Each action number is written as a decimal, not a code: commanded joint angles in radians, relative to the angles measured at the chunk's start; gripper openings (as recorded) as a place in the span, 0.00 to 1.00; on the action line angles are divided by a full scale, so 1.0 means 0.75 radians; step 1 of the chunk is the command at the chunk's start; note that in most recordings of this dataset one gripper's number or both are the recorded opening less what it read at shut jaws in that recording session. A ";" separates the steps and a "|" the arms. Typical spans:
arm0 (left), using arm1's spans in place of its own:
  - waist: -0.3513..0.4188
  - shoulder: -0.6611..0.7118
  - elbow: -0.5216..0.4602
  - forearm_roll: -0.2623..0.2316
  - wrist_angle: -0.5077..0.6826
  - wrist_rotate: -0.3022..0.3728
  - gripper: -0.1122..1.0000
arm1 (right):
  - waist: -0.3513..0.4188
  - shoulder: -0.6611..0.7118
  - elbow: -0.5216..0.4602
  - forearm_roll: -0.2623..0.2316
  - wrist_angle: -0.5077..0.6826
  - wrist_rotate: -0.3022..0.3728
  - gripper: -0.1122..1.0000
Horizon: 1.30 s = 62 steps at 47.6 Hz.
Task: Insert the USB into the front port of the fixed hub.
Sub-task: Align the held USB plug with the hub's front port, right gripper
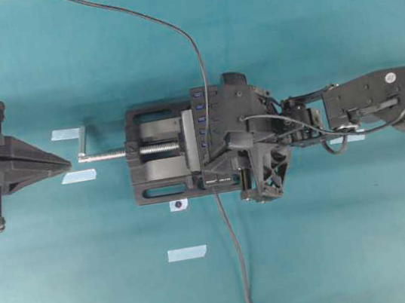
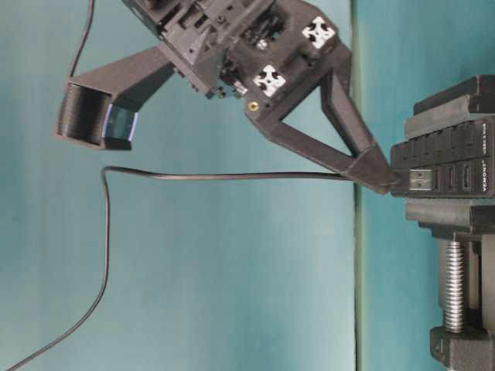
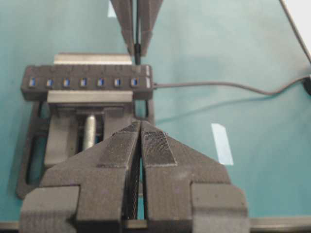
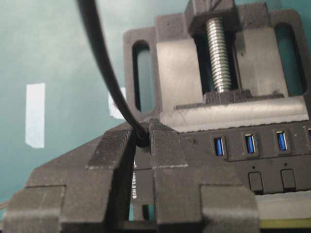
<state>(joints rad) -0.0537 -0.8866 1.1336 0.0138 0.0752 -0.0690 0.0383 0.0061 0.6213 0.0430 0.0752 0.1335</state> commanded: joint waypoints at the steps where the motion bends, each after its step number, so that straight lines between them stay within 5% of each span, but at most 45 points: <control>1: -0.002 0.006 -0.022 0.002 -0.006 -0.002 0.10 | 0.006 -0.010 -0.010 -0.002 -0.010 0.012 0.15; 62: -0.002 0.008 -0.018 0.002 -0.006 -0.002 0.10 | -0.002 0.051 0.000 -0.004 -0.035 0.012 0.15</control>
<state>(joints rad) -0.0537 -0.8851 1.1336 0.0138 0.0752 -0.0690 0.0353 0.0537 0.6289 0.0399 0.0537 0.1335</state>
